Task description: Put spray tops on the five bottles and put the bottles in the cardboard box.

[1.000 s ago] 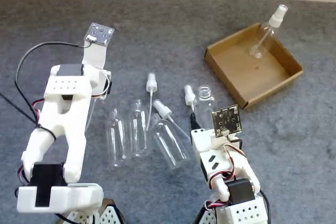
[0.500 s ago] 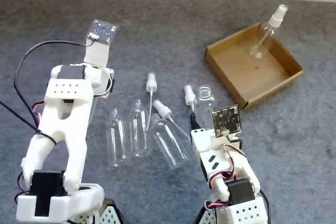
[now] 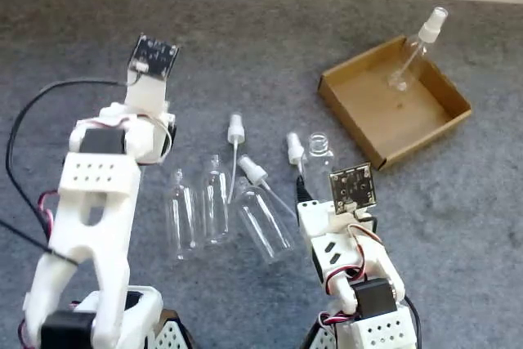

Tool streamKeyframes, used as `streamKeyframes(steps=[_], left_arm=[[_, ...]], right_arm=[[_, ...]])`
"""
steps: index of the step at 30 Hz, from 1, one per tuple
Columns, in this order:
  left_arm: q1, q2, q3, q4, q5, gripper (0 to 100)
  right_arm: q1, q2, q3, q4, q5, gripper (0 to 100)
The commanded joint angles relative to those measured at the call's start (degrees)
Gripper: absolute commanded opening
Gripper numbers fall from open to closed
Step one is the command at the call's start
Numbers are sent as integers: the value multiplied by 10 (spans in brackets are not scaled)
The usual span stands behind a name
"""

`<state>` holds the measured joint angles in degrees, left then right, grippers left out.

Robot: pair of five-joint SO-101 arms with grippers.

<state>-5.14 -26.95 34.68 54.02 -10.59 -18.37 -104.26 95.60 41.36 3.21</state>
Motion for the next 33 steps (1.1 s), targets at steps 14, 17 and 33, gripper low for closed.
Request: streamKeyframes(steps=[14, 17, 33], left_arm=[[61, -280, 275, -248, 4, 18], [61, -295, 295, -270, 4, 18], [61, -302, 361, -386, 4, 17]], right_arm=[[3, -10, 68, -5, -3, 142], [3, -10, 68, -5, -3, 142], [3, -10, 68, -5, -3, 142]])
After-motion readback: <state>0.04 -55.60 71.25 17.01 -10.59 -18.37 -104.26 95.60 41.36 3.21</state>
